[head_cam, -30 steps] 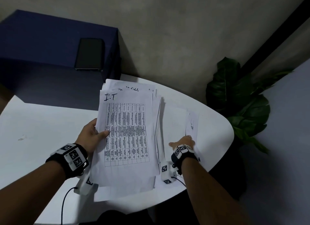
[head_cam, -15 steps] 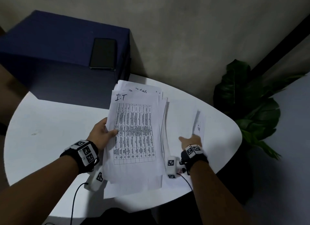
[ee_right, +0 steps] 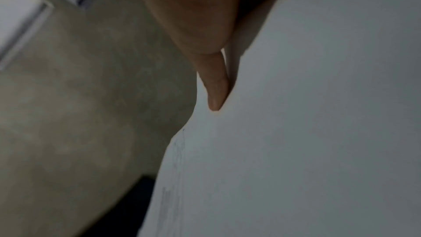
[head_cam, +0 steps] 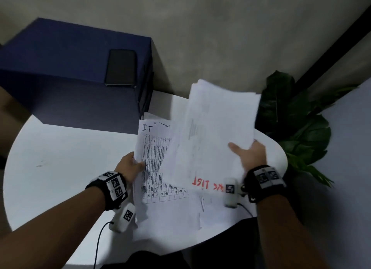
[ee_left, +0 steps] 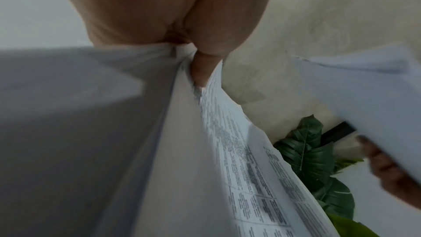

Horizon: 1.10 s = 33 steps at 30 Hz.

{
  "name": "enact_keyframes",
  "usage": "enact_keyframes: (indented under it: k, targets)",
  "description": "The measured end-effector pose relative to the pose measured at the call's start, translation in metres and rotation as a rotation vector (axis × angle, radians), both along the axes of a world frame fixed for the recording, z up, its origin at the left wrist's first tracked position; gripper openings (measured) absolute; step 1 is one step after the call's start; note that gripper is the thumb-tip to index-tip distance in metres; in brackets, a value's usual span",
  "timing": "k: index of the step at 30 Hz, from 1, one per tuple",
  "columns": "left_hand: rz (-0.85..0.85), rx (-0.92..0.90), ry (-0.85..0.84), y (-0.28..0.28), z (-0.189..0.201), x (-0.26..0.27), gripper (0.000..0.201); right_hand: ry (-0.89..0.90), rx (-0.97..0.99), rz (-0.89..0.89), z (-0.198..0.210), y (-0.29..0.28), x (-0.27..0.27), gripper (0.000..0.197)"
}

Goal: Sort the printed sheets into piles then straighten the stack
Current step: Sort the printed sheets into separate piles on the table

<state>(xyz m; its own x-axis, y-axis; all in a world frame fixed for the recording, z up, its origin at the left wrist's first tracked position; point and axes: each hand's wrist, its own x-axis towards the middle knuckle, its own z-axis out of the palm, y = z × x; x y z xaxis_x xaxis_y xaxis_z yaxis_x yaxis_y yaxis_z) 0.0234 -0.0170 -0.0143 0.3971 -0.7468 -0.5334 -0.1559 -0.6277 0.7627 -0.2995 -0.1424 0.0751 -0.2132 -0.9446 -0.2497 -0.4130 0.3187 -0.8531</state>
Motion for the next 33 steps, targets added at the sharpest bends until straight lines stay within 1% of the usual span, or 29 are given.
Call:
enact_keyframes:
  k: [1, 2, 3, 4, 5, 6, 7, 8, 9, 10, 12, 14, 16, 18, 19, 20, 22, 24, 26, 28, 31, 33]
  targets:
    - [0.020, 0.001, 0.025, -0.002, 0.000, 0.000, 0.014, -0.015, 0.043, 0.017, -0.018, 0.005, 0.013, 0.044]
    - [0.034, 0.008, 0.049, -0.004, 0.000, 0.002, 0.028, -0.008, 0.062, 0.052, -0.034, 0.012, 0.027, 0.044]
    - [0.053, 0.026, 0.089, -0.005, -0.001, 0.004, 0.046, 0.026, 0.072, 0.104, -0.049, 0.020, 0.042, 0.044]
    - [0.073, 0.045, 0.134, -0.006, -0.001, 0.006, 0.063, 0.097, 0.097, 0.175, -0.063, 0.028, 0.056, 0.044]
    - [0.075, 0.066, 0.155, -0.007, -0.003, 0.006, 0.073, 0.187, 0.127, 0.267, -0.074, 0.037, 0.070, 0.046]
    - [0.050, 0.083, 0.136, -0.008, -0.001, 0.004, 0.073, 0.262, 0.149, 0.369, -0.086, 0.043, 0.081, 0.046]
    - [0.005, 0.085, 0.071, -0.009, 0.001, 0.000, 0.061, 0.307, 0.147, 0.457, -0.095, 0.048, 0.088, 0.043]
    - [-0.047, 0.092, -0.018, -0.009, 0.000, -0.003, 0.048, 0.360, 0.120, 0.507, -0.099, 0.050, 0.090, 0.040]
    - [-0.096, 0.112, -0.113, -0.009, -0.001, -0.006, 0.040, 0.433, 0.099, 0.504, -0.102, 0.046, 0.083, 0.040]
    - [-0.125, 0.133, -0.169, -0.008, -0.002, -0.009, 0.037, 0.523, 0.095, 0.452, -0.101, 0.040, 0.072, 0.046]
    - [-0.135, 0.146, -0.198, -0.006, -0.006, -0.008, 0.034, 0.695, 0.172, 0.330, -0.100, 0.021, 0.036, 0.063]
    - [-0.127, 0.122, -0.202, -0.003, -0.008, -0.004, 0.033, 0.771, 0.291, 0.305, -0.096, 0.007, 0.005, 0.081]
    - [-0.100, 0.084, -0.174, 0.001, -0.009, 0.000, 0.030, 0.775, 0.359, 0.338, -0.097, -0.001, -0.008, 0.093]
    - [-0.063, 0.063, -0.109, 0.005, -0.009, 0.002, 0.027, 0.745, 0.369, 0.376, -0.099, -0.005, -0.010, 0.094]
    - [-0.050, 0.062, -0.077, 0.008, -0.010, 0.004, 0.025, 0.692, 0.370, 0.380, -0.100, -0.006, -0.009, 0.095]
    - [-0.042, 0.066, -0.057, 0.009, -0.012, 0.006, 0.025, 0.620, 0.375, 0.365, -0.100, -0.006, -0.007, 0.096]
    - [-0.017, 0.063, -0.005, 0.011, -0.022, 0.012, 0.026, 0.487, 0.398, 0.281, -0.097, -0.007, -0.002, 0.094]
    - [-0.012, 0.047, 0.009, 0.011, -0.035, 0.018, 0.028, 0.435, 0.443, 0.206, -0.094, -0.006, 0.004, 0.090]
    - [-0.012, 0.035, 0.010, 0.011, -0.026, 0.015, 0.028, 0.459, 0.469, 0.211, -0.091, -0.002, 0.011, 0.083]
    - [-0.019, 0.047, -0.007, 0.011, -0.019, 0.012, 0.027, 0.482, 0.450, 0.209, -0.090, 0.000, 0.013, 0.073]
    - [-0.038, 0.057, -0.031, 0.010, -0.014, 0.012, 0.026, 0.480, 0.415, 0.108, -0.083, 0.000, 0.001, 0.068]
    - [-0.044, 0.057, -0.038, 0.011, -0.012, 0.012, 0.027, 0.547, 0.395, 0.066, -0.082, 0.001, -0.009, 0.064]
